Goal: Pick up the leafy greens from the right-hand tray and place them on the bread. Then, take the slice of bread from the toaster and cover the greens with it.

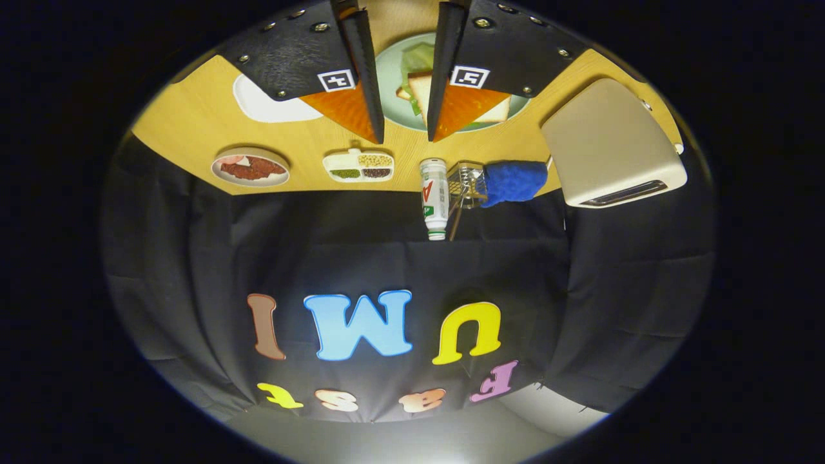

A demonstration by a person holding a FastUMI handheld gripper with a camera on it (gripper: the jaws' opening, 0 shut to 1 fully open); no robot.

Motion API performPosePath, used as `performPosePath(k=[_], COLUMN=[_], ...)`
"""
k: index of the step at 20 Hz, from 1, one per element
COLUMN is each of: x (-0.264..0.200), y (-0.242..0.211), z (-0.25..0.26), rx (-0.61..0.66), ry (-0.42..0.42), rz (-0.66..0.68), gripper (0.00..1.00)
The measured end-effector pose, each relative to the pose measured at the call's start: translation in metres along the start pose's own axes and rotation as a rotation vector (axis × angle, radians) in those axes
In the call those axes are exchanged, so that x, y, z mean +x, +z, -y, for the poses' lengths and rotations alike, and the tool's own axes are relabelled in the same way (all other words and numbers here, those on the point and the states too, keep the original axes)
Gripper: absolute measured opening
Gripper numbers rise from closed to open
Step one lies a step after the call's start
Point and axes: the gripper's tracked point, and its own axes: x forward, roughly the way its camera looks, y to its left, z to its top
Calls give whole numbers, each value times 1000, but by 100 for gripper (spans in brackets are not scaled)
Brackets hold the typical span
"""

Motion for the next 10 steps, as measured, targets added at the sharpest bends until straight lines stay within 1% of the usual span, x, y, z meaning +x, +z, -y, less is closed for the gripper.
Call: performPosePath(k=[2, 5, 8, 10], x=[-8, -18, -30, -38], y=[12, 14, 19, 23], z=[12, 34, 82, 115], rx=[-17, 2, 4, -21], ry=[-8, 19, -17, -31], rz=[41, 40, 46, 70], gripper=[39, 39, 39, 39])
